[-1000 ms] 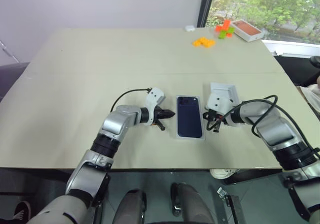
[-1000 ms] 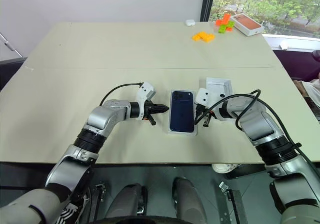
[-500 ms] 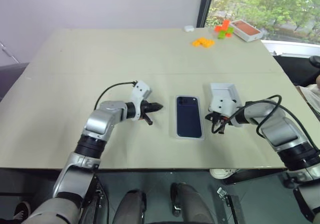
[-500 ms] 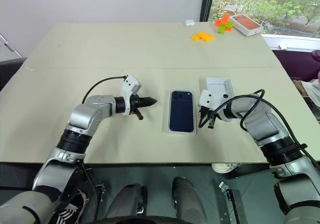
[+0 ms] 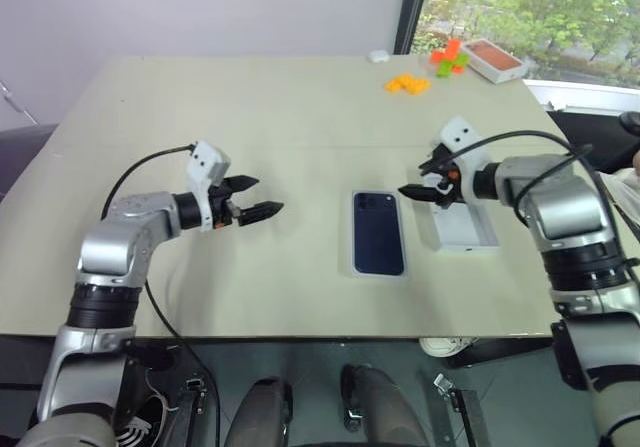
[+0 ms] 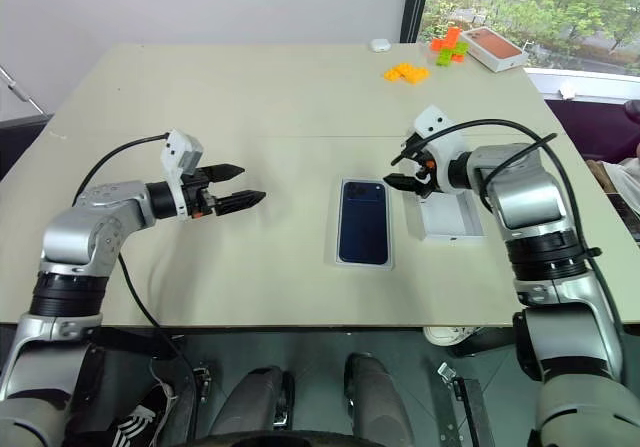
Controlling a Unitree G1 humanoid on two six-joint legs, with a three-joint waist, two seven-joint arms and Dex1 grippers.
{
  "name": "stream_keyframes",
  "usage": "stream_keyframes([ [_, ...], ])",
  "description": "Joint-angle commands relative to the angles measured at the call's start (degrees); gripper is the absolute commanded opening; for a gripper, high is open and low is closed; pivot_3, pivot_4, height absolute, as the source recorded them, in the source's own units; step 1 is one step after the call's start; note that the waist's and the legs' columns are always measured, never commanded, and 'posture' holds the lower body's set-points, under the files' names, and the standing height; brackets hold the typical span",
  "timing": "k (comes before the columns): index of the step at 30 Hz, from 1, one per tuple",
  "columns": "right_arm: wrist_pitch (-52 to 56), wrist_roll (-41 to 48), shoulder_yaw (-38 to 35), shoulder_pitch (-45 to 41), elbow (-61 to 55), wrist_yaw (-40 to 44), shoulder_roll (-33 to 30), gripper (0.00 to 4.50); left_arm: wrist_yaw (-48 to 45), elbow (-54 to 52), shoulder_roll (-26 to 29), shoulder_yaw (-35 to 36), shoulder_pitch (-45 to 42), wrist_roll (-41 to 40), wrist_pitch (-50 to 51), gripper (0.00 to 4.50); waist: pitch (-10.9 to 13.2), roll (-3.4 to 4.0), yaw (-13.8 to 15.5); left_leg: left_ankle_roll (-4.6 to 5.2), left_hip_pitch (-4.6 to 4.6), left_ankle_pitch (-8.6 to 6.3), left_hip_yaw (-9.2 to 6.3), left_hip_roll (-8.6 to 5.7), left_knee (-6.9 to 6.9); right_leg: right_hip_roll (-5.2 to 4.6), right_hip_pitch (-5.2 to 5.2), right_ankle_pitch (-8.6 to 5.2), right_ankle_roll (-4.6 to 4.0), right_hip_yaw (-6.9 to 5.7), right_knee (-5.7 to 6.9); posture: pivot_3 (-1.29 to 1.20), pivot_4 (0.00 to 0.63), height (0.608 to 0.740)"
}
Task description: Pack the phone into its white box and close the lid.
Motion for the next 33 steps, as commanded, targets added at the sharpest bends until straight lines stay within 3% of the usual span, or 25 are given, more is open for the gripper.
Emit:
stream_keyframes([
  [1, 1.3, -1.0, -1.2, -2.9, 0.6, -3.6, -0.2, 4.47, -1.5, -3.1, 1.5, 1.7, 0.4, -1.9, -1.5, 4.5, 0.0, 0.0, 0.0, 0.0, -0.06, 0.0, 0.0, -0.02, 0.0, -0.02, -0.06, 0.0, 0.0, 0.0, 0.0, 0.0, 0.15, 0.74],
  [3, 5.0, -0.4, -1.5, -4.9, 2.1, -5.2, 0.9, 4.47, -3.5, -4.5, 2.8, 1.7, 1.4, -4.4, 1.5, 4.5, 0.0, 0.0, -0.1, 0.0, -0.07, 0.0, -0.01, -0.02, 0.0, -0.02, -0.07, 0.0, 0.0, 0.0, 0.0, 0.0, 0.15, 0.74],
  [5, 11.5, 0.3, -1.3, -6.9, 1.6, -7.2, 2.7, 4.47, -4.4, -6.4, 3.5, 2.6, 3.4, -3.8, -3.1, 4.5, 0.0, 0.01, -0.4, 0.0, -0.07, 0.0, -0.01, -0.02, -0.01, 0.0, -0.08, 0.0, 0.0, 0.0, 0.01, 0.0, 0.15, 0.74],
  [11, 13.4, 0.2, 2.4, -5.6, -1.8, -6.9, 1.6, 4.47, -4.9, -7.0, 4.3, 3.2, 5.7, -3.4, -8.4, 4.5, 0.0, 0.02, -0.1, 0.0, -0.04, 0.0, -0.09, 0.07, -0.04, 0.1, -0.1, 0.0, -0.01, -0.03, 0.06, 0.0, 0.15, 0.74],
  [15, 23.6, 0.5, -0.4, -4.7, -2.6, -10.7, 0.6, 4.47, -3.1, -8.2, 4.5, 4.0, 7.5, -2.9, -9.3, 4.5, 0.0, 0.02, -0.1, 0.0, -0.08, 0.0, -0.03, 0.03, 0.01, 0.05, -0.08, 0.0, -0.01, -0.02, 0.02, 0.0, 0.15, 0.74],
  [33, 32.5, 2.8, -0.8, -0.6, -7.2, -19.0, 3.1, 4.47, -2.5, -13.1, 3.3, 4.0, 10.9, -4.6, -13.5, 4.5, 0.0, 0.02, -0.3, 0.02, -0.14, -0.01, -0.04, 0.06, 0.0, 0.12, -0.15, 0.0, 0.0, -0.02, 0.02, 0.0, 0.15, 0.74],
])
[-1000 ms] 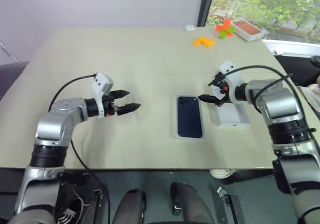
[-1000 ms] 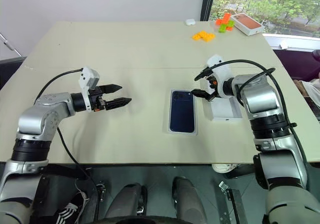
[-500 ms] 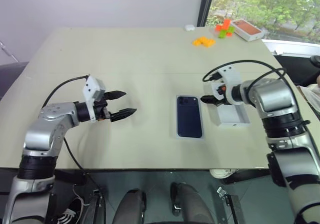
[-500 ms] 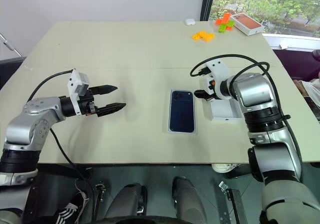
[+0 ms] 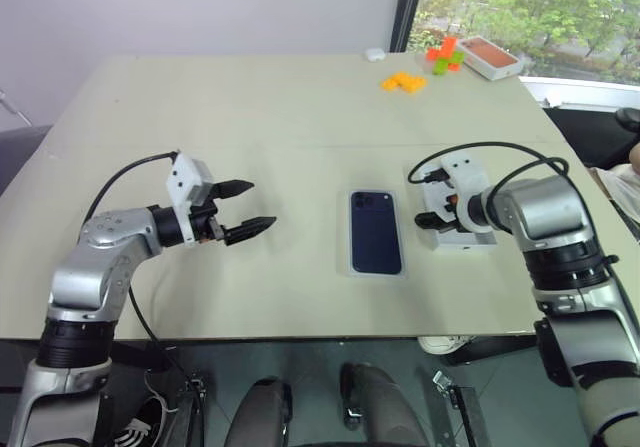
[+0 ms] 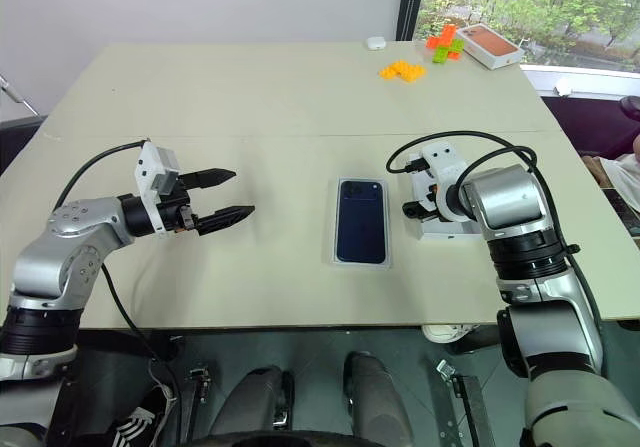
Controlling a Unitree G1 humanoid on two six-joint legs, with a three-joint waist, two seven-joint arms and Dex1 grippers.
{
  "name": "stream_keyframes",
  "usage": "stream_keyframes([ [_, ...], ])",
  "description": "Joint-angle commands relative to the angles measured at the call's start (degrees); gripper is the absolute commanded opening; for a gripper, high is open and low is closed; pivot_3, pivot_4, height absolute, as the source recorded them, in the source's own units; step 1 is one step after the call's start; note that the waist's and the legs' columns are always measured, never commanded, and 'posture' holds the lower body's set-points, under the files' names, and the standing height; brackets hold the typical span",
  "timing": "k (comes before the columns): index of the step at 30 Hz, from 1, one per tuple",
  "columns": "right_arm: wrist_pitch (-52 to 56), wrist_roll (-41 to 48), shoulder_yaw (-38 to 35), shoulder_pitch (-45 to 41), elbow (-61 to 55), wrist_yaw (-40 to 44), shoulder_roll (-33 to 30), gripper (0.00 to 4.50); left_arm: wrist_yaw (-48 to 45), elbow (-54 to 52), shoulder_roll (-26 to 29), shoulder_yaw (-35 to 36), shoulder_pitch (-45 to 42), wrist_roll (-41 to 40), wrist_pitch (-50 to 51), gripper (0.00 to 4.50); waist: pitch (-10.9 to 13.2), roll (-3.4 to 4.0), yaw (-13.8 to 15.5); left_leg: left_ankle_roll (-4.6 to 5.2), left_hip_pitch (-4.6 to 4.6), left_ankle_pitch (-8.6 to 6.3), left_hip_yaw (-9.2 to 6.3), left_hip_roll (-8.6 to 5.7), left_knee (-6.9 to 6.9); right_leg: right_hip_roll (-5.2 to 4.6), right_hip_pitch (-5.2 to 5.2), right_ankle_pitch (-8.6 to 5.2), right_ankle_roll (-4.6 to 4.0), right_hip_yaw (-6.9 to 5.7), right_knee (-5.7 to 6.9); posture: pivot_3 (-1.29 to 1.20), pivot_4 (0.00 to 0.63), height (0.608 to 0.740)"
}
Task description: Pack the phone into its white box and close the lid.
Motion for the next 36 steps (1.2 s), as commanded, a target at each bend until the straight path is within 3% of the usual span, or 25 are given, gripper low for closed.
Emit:
stream_keyframes([
  [1, 2.0, 0.6, -1.6, -0.4, -2.5, -1.8, 0.5, 4.47, -1.8, -4.3, 0.4, 1.3, 1.9, -1.2, -3.5, 4.5, 0.0, 0.0, 0.0, 0.0, 0.0, 0.0, 0.0, 0.0, 0.0, 0.0, 0.0, 0.0, 0.0, 0.0, 0.0, 0.0, 0.15, 0.74],
  [8, 3.3, 1.3, -3.0, -1.3, -2.2, -4.3, 1.5, 4.47, -2.2, -5.1, 0.4, 1.3, 3.0, -1.2, -5.5, 4.5, 0.0, 0.0, 0.1, 0.0, -0.02, 0.0, 0.0, 0.0, 0.01, 0.0, 0.0, 0.0, 0.0, 0.0, -0.02, 0.0, 0.15, 0.74],
  [9, 3.8, 1.5, -3.2, -1.3, -2.1, -4.6, 1.6, 4.24, -2.0, -5.0, 0.2, 1.2, 2.8, -1.2, -5.5, 4.5, 0.0, 0.0, 0.1, 0.0, -0.01, 0.0, 0.01, 0.0, 0.01, 0.0, 0.0, 0.0, 0.0, 0.0, -0.02, 0.0, 0.15, 0.74],
  [11, 4.5, 1.8, -3.5, -1.2, -1.9, -5.0, 1.7, 3.7, -1.8, -4.9, -0.1, 0.9, 2.7, -1.1, -5.7, 4.5, 0.0, 0.0, 0.1, 0.0, -0.01, 0.0, 0.01, 0.0, 0.01, 0.01, 0.0, 0.0, 0.0, 0.0, -0.02, 0.0, 0.15, 0.74],
  [18, 6.0, 2.2, -4.5, -1.7, -1.8, -7.1, 2.8, 0.06, -1.4, -5.1, -0.3, 0.7, 2.6, -1.2, -5.6, 4.5, 0.0, 0.0, 0.0, 0.0, 0.0, 0.0, 0.01, 0.0, 0.01, 0.02, 0.01, 0.0, 0.0, 0.0, -0.01, 0.0, 0.15, 0.74],
  [36, 6.1, 3.5, -4.5, -1.7, -1.8, -8.4, 2.7, 0.06, -1.2, -5.1, -0.2, 0.6, 2.6, -1.4, -5.7, 4.5, 0.0, 0.0, 0.0, 0.0, 0.0, 0.0, 0.01, 0.0, 0.01, 0.03, 0.01, 0.0, 0.0, 0.0, -0.01, 0.0, 0.15, 0.74],
])
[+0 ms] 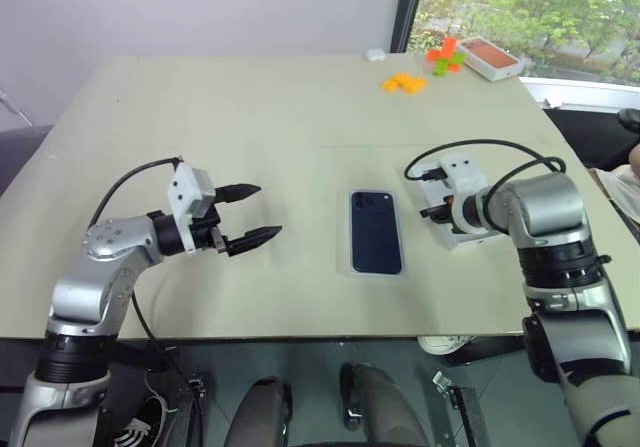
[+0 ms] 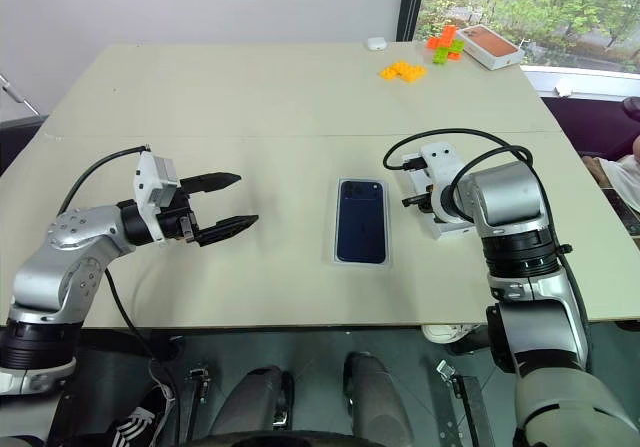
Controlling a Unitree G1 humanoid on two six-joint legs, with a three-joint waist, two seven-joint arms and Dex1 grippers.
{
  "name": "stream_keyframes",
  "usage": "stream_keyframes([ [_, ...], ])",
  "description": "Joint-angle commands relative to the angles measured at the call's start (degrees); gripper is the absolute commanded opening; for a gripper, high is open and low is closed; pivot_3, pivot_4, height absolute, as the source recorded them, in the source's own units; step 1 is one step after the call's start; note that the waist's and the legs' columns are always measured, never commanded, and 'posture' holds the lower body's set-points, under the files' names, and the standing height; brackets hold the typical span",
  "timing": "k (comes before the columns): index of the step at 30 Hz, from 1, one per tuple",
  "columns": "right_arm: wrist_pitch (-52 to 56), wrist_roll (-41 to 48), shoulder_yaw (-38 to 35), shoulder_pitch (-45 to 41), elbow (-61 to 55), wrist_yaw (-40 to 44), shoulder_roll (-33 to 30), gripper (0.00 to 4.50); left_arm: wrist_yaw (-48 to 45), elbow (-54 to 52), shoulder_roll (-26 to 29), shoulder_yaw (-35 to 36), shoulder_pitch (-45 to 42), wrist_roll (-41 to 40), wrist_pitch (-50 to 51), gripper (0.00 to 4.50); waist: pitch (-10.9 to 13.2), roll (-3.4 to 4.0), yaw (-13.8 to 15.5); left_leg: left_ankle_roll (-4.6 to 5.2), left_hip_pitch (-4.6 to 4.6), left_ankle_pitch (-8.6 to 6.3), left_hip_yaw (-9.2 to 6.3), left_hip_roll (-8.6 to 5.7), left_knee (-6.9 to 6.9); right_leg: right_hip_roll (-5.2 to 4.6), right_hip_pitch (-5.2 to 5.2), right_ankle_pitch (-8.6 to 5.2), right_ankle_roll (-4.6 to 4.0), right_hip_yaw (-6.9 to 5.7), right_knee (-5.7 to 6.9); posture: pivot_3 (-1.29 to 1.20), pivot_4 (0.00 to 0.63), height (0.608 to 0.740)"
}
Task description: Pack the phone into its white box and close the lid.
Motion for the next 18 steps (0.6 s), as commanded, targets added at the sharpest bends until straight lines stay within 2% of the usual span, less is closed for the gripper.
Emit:
stream_keyframes([
  [1, 0.3, 0.7, -1.0, -1.0, -0.9, -0.2, -0.4, 0.06, -0.1, -1.5, 0.2, 0.7, -0.4, -0.7, -1.1, 4.5, 0.0, 0.0, 0.0, 0.0, 0.0, 0.0, 0.0, 0.0, 0.0, 0.0, 0.0, 0.0, 0.0, 0.0, 0.0, 0.0, 0.15, 0.74],
  [2, 0.1, 0.6, -0.9, -1.2, -0.6, -0.3, -0.4, 0.06, -0.1, -1.5, 0.2, 0.7, -0.5, -0.7, -1.2, 4.5, 0.0, 0.0, 0.0, 0.0, 0.0, 0.0, 0.0, 0.0, 0.0, 0.0, 0.0, 0.0, 0.0, 0.0, 0.0, 0.0, 0.15, 0.74],
  [3, -5.0, 3.5, -6.8, -3.2, 0.4, 0.8, 2.8, 0.06, 0.3, -0.6, 0.0, 1.0, -0.8, -0.5, -1.6, 4.5, 0.0, 0.0, 0.0, 0.0, 0.0, 0.0, 0.0, 0.0, 0.0, 0.0, 0.0, 0.0, 0.0, 0.0, 0.0, 0.0, 0.15, 0.74],
  [5, -13.0, 6.4, -12.8, -5.4, 2.1, 2.4, 5.8, 0.06, 0.7, 0.6, -0.4, 1.4, -1.3, -0.2, -2.1, 4.5, 0.0, 0.06, -0.4, 0.0, 0.01, 0.0, 0.03, 0.01, 0.01, 0.02, 0.0, 0.01, -0.01, 0.01, -0.01, 0.0, 0.15, 0.74],
  [7, -14.9, 7.1, -15.0, -6.1, 3.5, 2.2, 6.8, 0.06, 0.9, 1.0, -0.5, 1.4, -1.5, -0.2, -2.3, 4.5, 0.1, 0.11, -0.4, 0.0, 0.07, 0.0, 0.14, 0.04, 0.0, 0.05, 0.0, 0.03, -0.02, 0.07, 0.04, 0.0, 0.15, 0.74],
  [13, -17.3, 8.4, -16.3, -6.8, 5.7, 1.9, 7.2, 0.06, 1.2, 0.8, -0.6, 1.1, -1.3, -0.3, -2.5, 4.5, 0.1, 0.09, 0.2, 0.01, -0.05, 0.0, -0.03, 0.06, -0.04, 0.02, -0.03, 0.02, -0.02, -0.04, 0.0, 0.0, 0.15, 0.74],
  [18, -18.6, 9.0, -15.9, -6.9, 6.2, 1.7, 7.3, 0.06, 1.5, 0.7, -0.6, 1.2, -1.2, -0.8, -2.1, 4.5, 0.1, 0.09, 0.1, 0.01, -0.49, 0.0, 0.11, -0.01, 0.0, -0.1, -0.56, 0.04, -0.02, 0.02, 0.06, 0.0, 0.15, 0.74],
])
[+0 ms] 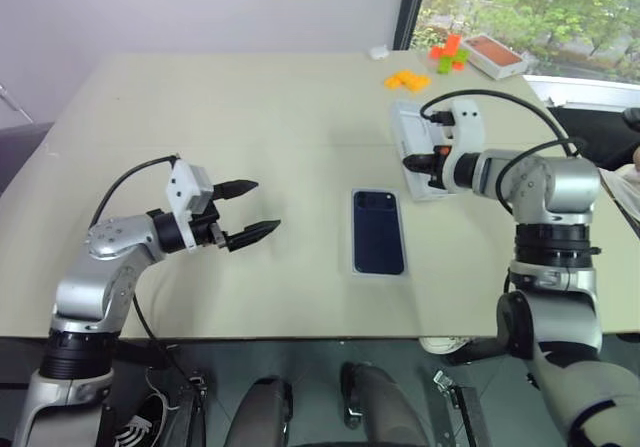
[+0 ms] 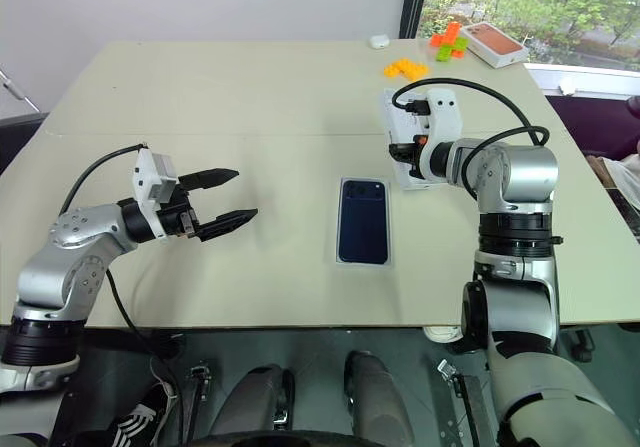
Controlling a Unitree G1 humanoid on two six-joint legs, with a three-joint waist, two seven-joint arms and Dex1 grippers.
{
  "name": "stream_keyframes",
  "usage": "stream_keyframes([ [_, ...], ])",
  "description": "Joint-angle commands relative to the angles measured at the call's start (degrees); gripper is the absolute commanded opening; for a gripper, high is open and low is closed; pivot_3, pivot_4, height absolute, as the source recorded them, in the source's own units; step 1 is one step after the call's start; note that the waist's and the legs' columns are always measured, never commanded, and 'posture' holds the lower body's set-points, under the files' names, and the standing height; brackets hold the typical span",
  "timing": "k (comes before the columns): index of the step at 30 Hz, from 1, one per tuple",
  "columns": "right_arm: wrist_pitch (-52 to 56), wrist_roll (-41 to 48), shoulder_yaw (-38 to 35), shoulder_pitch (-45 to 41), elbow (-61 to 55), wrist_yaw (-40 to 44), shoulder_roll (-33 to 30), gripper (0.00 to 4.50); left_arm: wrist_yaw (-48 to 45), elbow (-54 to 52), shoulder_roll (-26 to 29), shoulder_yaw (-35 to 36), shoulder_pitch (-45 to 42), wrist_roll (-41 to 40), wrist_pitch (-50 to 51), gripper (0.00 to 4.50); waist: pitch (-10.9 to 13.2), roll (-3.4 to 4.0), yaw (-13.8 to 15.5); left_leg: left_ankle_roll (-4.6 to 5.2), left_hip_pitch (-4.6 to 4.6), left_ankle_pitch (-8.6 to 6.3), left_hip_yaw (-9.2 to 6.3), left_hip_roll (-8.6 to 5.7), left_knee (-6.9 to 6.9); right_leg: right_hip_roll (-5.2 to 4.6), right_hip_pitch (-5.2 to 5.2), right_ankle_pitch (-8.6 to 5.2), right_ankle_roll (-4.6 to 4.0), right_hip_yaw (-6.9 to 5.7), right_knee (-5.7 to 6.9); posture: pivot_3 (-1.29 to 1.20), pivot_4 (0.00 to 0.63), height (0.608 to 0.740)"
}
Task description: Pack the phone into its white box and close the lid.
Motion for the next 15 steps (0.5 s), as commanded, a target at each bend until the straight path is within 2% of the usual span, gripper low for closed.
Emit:
stream_keyframes([
  [1, -2.2, 0.9, -0.2, -1.0, -1.4, 0.6, -0.7, 0.06, 0.1, -1.2, 0.2, 1.1, -0.6, -0.7, -0.9, 4.5, 0.0, 0.0, -0.1, 0.0, -0.02, 0.0, 0.01, 0.0, -0.01, 0.0, -0.05, 0.0, 0.0, 0.01, 0.03, 0.0, 0.15, 0.74],
  [2, -2.6, 1.0, -0.1, -1.0, -1.5, 0.5, -0.7, 0.06, 0.1, -1.1, 0.2, 1.1, -0.6, -0.6, -0.9, 4.5, 0.0, 0.0, -0.1, 0.0, -0.02, 0.0, 0.01, 0.02, -0.03, 0.02, -0.1, 0.0, 0.0, 0.0, 0.04, 0.0, 0.15, 0.74],
  [6, 6.9, 18.7, -24.0, -10.1, -0.7, -2.9, 10.9, 0.06, 0.3, -1.0, 0.3, 1.2, -0.7, -0.4, -1.1, 4.5, 0.0, 0.07, -0.5, 0.0, -0.02, 0.0, 0.07, 0.13, -0.06, 0.1, -0.21, 0.05, -0.08, 0.02, 0.12, 0.0, 0.15, 0.74],
  [7, 9.2, 20.5, -27.0, -11.1, -0.5, -4.2, 12.1, 0.06, 0.3, -1.0, 0.3, 1.3, -0.7, -0.5, -1.0, 4.5, 0.0, 0.08, -0.5, 0.0, -0.01, 0.0, 0.12, 0.18, -0.05, 0.14, -0.25, 0.08, -0.11, 0.04, 0.17, 0.0, 0.15, 0.74],
  [10, 12.3, 22.8, -26.9, -6.5, -6.4, -5.9, 16.0, 0.06, 0.3, -0.7, 0.4, 1.3, -1.3, -0.5, -0.9, 4.5, -0.1, 0.01, 0.2, 0.0, 0.06, 0.0, -0.07, 0.26, -0.06, 0.21, -0.17, 0.11, -0.17, -0.08, 0.22, 0.0, 0.15, 0.74],
  [15, 15.3, 26.9, -34.3, -6.5, -7.3, -13.0, 21.4, 0.06, 0.2, -0.4, 0.7, 1.3, -1.6, -0.3, -0.8, 4.5, 0.0, 0.07, 0.0, 0.0, -0.05, 0.0, 0.01, 0.11, 0.01, 0.04, -0.14, 0.11, -0.17, -0.05, 0.14, 0.0, 0.15, 0.74],
])
